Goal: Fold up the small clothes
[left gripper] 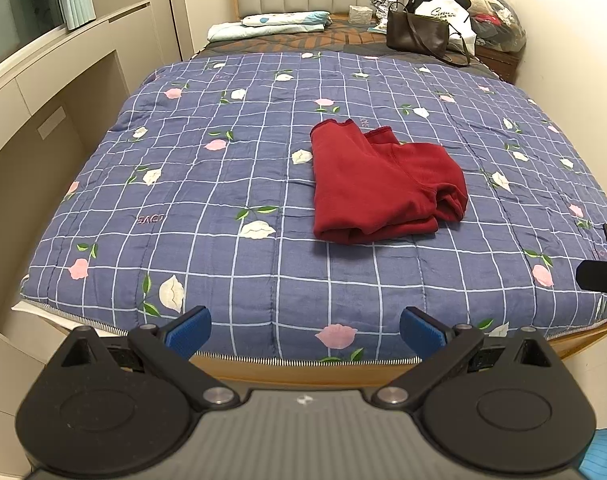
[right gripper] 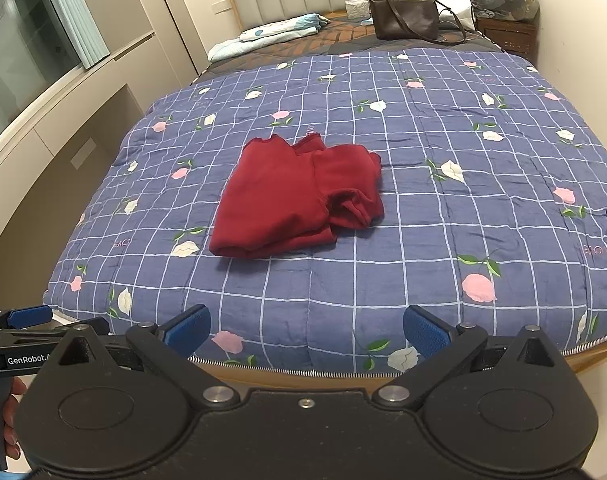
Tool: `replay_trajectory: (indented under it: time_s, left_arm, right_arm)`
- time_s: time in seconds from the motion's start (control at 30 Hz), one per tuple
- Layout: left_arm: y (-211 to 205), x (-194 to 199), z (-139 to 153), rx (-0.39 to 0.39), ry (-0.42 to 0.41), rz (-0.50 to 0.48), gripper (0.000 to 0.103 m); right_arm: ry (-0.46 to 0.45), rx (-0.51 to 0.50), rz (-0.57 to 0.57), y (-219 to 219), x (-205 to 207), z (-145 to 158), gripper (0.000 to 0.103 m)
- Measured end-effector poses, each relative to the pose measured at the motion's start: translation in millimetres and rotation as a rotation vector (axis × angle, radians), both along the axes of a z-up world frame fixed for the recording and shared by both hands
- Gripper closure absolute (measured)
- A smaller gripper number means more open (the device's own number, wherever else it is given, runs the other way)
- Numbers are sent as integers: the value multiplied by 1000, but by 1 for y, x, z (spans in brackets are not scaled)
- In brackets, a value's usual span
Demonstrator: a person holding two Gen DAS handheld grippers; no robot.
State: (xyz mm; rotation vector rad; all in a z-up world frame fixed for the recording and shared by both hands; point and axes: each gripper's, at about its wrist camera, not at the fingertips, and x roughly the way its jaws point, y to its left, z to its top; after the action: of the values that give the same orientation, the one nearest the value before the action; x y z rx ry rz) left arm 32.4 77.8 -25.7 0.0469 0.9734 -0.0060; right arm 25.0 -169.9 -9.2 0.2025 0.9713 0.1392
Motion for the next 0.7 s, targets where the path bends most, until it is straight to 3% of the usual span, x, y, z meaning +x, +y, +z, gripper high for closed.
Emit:
replay_trajectory:
  time_s: [0.7]
  left_arm:
    - [0,1,-1,0,1,0,1]
  right_arm:
    - [2,1,-4,0,1,0,1]
